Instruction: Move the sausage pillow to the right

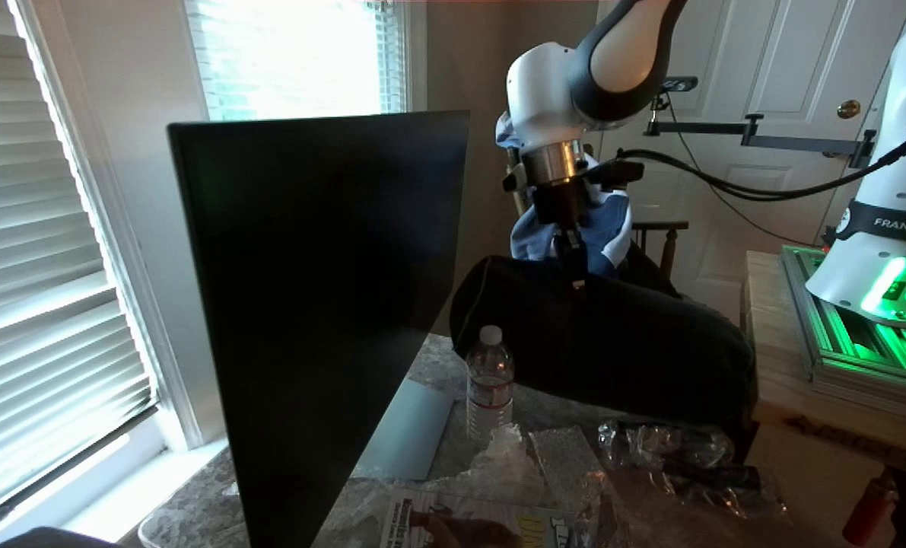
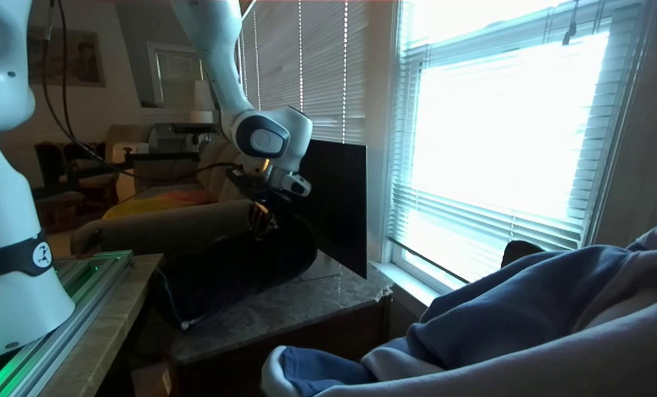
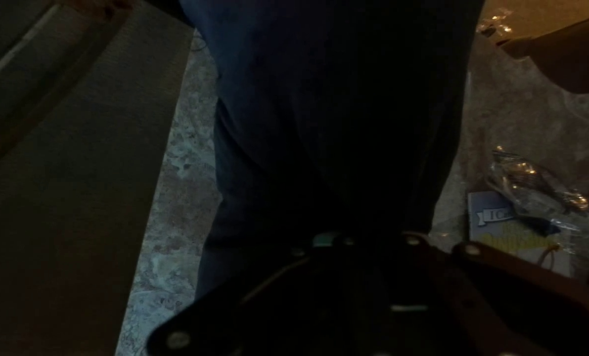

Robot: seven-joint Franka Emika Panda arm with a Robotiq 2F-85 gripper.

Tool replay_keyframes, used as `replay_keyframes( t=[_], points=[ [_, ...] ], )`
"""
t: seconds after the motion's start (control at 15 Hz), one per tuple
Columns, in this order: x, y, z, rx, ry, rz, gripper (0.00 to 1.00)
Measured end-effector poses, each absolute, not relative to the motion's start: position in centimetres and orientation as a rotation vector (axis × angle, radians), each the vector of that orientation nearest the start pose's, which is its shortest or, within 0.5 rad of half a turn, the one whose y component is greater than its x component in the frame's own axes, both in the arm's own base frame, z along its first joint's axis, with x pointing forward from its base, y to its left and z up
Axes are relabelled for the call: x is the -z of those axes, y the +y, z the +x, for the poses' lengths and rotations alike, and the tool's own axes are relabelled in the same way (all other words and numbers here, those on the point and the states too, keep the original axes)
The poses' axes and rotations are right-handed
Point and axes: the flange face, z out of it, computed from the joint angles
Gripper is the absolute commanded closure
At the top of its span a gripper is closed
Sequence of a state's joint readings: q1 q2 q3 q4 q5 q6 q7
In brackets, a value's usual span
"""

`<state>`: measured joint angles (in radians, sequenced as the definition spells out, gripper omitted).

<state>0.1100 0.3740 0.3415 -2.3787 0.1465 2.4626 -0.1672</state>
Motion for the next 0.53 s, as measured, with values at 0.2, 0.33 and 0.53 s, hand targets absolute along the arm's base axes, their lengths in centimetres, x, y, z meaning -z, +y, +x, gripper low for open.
replay_keyframes(
  t=[0.2,0.33,0.53],
  points=[
    [-18.0,20.1,41.9,-0.451,-0.705,-2.837,0.97],
    [-19.5,19.1,42.1,-0.436,-0.696,-2.837,0.97],
    [-21.8,17.5,42.1,-0.427,-0.674,-2.840,0.97]
  ],
)
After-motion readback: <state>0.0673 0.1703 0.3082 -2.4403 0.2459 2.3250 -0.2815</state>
